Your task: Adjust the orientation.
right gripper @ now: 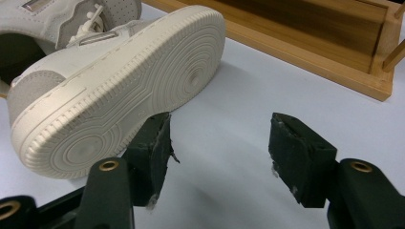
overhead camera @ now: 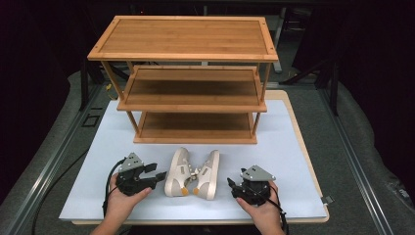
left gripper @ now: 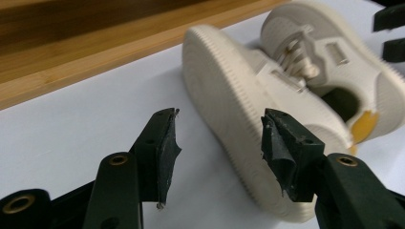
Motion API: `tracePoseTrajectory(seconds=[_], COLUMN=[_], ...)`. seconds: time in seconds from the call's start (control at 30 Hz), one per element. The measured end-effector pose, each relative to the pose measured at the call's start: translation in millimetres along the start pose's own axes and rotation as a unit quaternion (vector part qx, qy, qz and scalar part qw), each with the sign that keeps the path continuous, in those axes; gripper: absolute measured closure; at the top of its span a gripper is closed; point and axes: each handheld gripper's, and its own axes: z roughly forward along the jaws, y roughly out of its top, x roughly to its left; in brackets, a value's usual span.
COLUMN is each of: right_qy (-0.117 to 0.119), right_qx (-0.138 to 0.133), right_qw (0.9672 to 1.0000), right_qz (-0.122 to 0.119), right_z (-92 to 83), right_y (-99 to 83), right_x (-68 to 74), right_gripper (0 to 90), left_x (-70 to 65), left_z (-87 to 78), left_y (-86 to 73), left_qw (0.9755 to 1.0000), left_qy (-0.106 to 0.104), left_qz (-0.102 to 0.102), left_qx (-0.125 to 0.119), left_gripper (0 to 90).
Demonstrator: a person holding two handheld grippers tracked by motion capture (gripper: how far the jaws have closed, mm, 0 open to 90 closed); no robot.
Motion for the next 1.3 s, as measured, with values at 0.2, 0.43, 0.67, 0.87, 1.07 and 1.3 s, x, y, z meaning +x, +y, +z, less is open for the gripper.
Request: tracePoseTrajectory(seconds=[0.2, 0.43, 0.67, 0.87, 1.07, 1.3], right_qy=[0.001, 0.008, 0.005, 0.005, 0.004, 0.006], right_qx=[0.001, 0.001, 0.003, 0.003, 0.003, 0.002], right_qw=[1.0000, 0.9999, 0.9999, 0.9999, 0.9999, 0.9998], right_qz=[0.007, 0.014, 0.014, 0.014, 0.017, 0.019], right_z=[0.7, 2.2, 2.4, 2.1, 1.8, 1.5], right_y=[-0.7, -1.9, -2.0, -2.1, -2.4, -2.6], right_x=[-1.2, -3.4, -3.6, -4.1, -5.0, -6.2], right_gripper=[39.6, 39.5, 39.5, 39.4, 39.5, 39.5], left_x=[-9.4, -13.4, -14.1, -11.9, -9.7, -3.7], left_z=[4.4, 10.2, 11.8, 10.8, 8.6, 2.4], left_y=[4.2, 4.3, 2.5, 1.8, 0.5, -3.4], left_qw=[0.9999, 0.9997, 0.9997, 0.9997, 0.9997, 0.9999], left_qy=[-0.009, -0.011, -0.011, -0.013, -0.014, -0.007], left_qz=[0.008, 0.020, 0.022, 0.022, 0.018, 0.011], left_qx=[0.001, 0.008, 0.006, 0.006, 0.004, -0.001], left_gripper=[45.5, 44.7, 41.7, 42.2, 43.7, 45.3])
